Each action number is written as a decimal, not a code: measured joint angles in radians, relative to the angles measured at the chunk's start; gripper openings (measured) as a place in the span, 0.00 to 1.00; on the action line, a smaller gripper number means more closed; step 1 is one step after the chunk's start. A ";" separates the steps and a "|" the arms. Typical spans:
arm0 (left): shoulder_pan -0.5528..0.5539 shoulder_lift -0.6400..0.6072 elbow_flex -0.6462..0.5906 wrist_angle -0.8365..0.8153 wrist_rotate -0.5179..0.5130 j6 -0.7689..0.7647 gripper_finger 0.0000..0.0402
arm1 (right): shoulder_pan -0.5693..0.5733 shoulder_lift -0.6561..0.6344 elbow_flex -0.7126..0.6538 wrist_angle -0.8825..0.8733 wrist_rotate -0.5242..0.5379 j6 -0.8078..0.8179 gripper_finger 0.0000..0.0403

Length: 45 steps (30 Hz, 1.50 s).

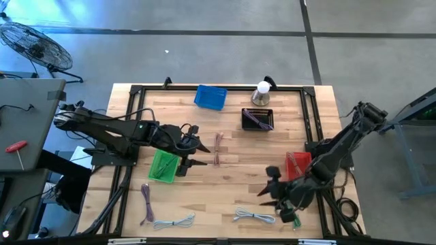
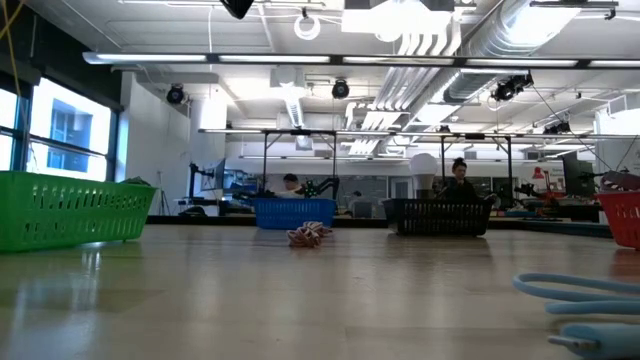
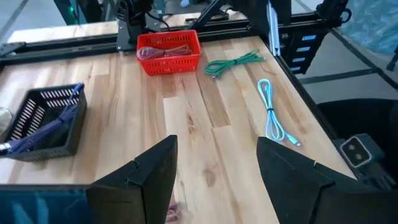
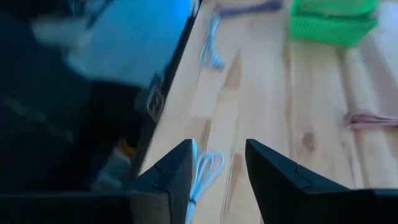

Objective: Pick & Place USB Port
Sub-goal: Put the right light blue charger cable into the blue bin

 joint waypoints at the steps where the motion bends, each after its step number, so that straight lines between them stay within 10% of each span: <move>1: 0.000 0.000 0.000 -0.003 0.000 -0.007 0.54 | 0.000 0.022 0.000 -0.001 -0.009 -0.010 0.34; 23: 0.000 0.000 0.000 -0.009 0.002 -0.108 0.54 | -0.031 0.451 0.171 -0.146 -0.395 0.166 0.34; 45: 0.000 0.000 0.000 -0.014 0.060 -0.130 0.54 | -0.031 0.565 0.172 -0.166 -0.505 0.277 0.34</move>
